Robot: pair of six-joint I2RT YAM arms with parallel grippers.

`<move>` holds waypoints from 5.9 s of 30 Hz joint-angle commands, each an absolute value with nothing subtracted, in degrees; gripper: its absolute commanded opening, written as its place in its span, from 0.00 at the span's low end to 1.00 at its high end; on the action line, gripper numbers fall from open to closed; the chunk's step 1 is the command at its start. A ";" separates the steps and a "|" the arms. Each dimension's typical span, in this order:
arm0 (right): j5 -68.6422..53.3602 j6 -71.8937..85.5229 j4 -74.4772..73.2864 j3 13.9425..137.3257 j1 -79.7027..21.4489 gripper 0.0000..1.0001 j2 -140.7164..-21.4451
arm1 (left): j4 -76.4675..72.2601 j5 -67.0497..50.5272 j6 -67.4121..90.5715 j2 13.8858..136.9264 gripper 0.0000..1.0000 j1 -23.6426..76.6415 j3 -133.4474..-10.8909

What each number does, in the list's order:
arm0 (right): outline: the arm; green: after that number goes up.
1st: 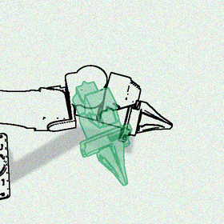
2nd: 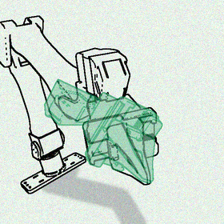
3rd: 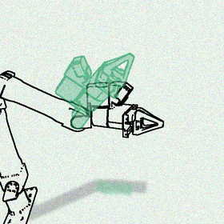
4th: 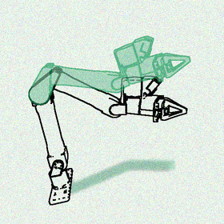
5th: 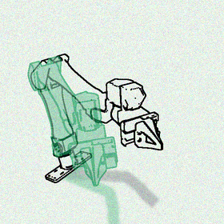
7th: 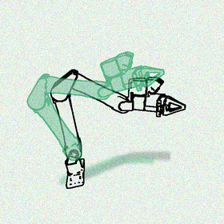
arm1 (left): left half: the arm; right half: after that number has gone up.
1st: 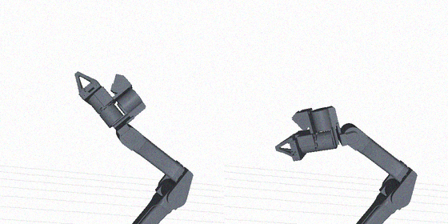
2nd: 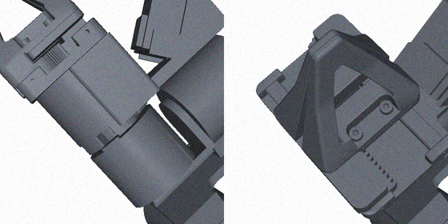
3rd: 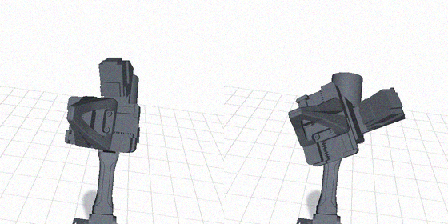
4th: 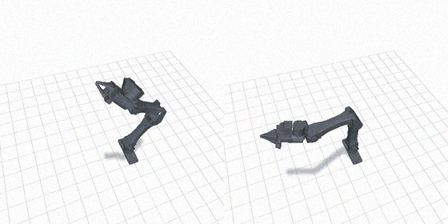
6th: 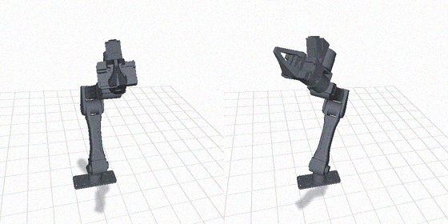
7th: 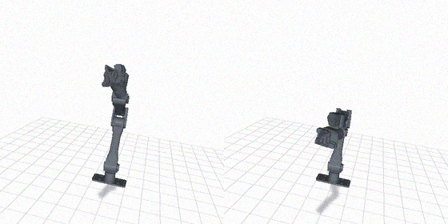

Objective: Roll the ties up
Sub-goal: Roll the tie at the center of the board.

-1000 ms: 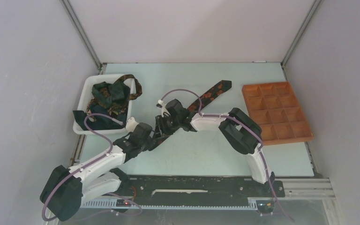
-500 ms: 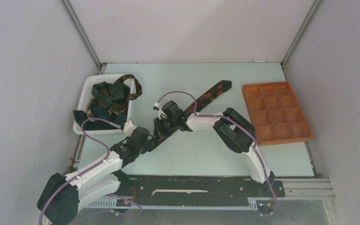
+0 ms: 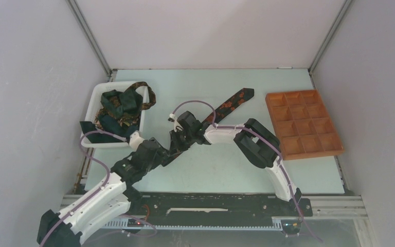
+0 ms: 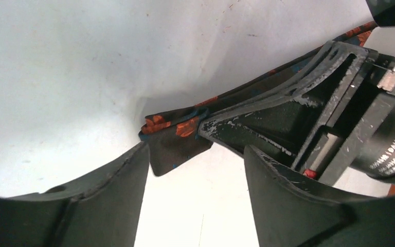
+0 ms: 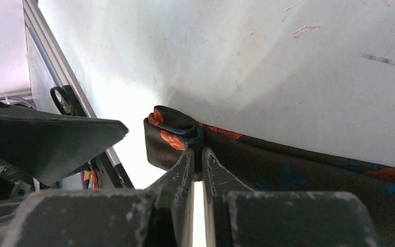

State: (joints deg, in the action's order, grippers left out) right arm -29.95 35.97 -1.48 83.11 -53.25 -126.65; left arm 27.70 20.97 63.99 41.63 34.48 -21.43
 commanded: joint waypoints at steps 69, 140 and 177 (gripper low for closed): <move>-22.19 33.93 -13.12 86.95 -52.65 0.38 -116.42 | 31.97 11.44 55.72 37.06 0.00 24.26 -18.48; -26.84 37.11 -4.61 84.74 -56.08 0.14 -123.07 | 34.73 12.97 55.06 61.44 0.00 26.65 -34.79; -29.02 37.09 -4.00 76.38 -45.84 0.19 -114.48 | 33.33 16.53 60.21 78.31 0.25 33.53 -42.56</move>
